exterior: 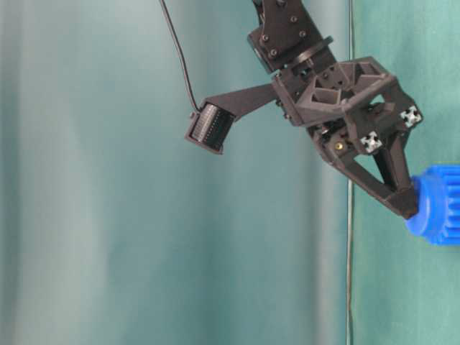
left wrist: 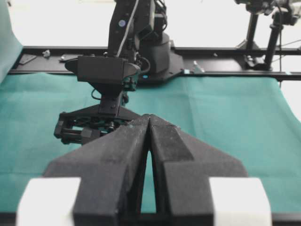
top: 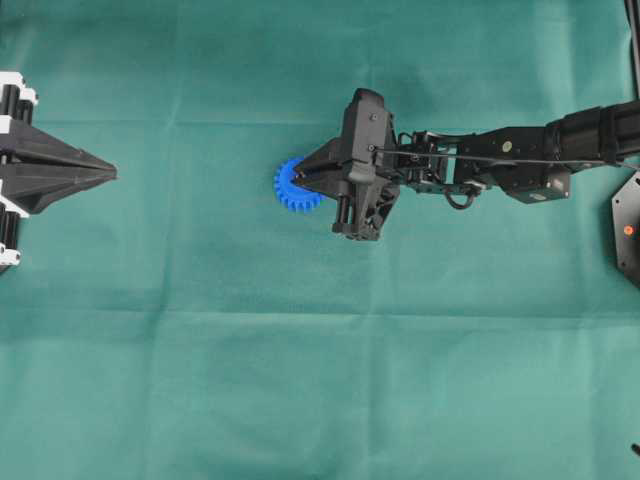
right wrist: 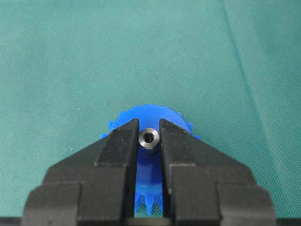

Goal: Insert the shaft placed at a random location into the center hole of the small gear at another random location.
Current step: 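Lower the shaft into the gear's center hole with the right gripper, then open the right gripper to release the shaft and lift away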

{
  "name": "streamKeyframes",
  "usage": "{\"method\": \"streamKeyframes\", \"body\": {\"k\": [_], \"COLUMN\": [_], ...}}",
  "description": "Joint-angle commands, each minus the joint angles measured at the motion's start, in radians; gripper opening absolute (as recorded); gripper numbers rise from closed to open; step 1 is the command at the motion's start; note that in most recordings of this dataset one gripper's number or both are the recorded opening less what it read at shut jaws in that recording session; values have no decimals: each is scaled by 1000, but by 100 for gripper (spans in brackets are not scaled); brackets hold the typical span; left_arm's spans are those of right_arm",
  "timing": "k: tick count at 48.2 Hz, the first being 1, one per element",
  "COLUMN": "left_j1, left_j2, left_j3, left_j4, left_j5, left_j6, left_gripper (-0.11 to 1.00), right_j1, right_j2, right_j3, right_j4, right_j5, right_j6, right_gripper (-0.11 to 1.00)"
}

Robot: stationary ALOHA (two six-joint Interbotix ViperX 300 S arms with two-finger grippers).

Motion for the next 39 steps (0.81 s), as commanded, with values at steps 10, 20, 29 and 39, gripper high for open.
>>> {"method": "streamKeyframes", "body": {"k": [10, 20, 29, 39], "left_j1": [2, 2, 2, 2], "left_j2": [8, 8, 8, 5], "left_j3": [-25, -25, -26, -26], "left_j4": [2, 2, 2, 2], "left_j5": [-5, -5, -5, -6], "left_j6": [-2, -2, -2, -2], "left_gripper": [0, 0, 0, 0], "right_j1": [2, 0, 2, 0], "right_j2": [-17, -17, -32, -112], "right_j3": [-20, -20, -20, -17], "right_j4": [-2, -2, -2, -6], "right_j5": [-21, -57, -61, -44], "right_j6": [-15, -15, -18, -23], "right_gripper": [18, 79, 79, 80]}}
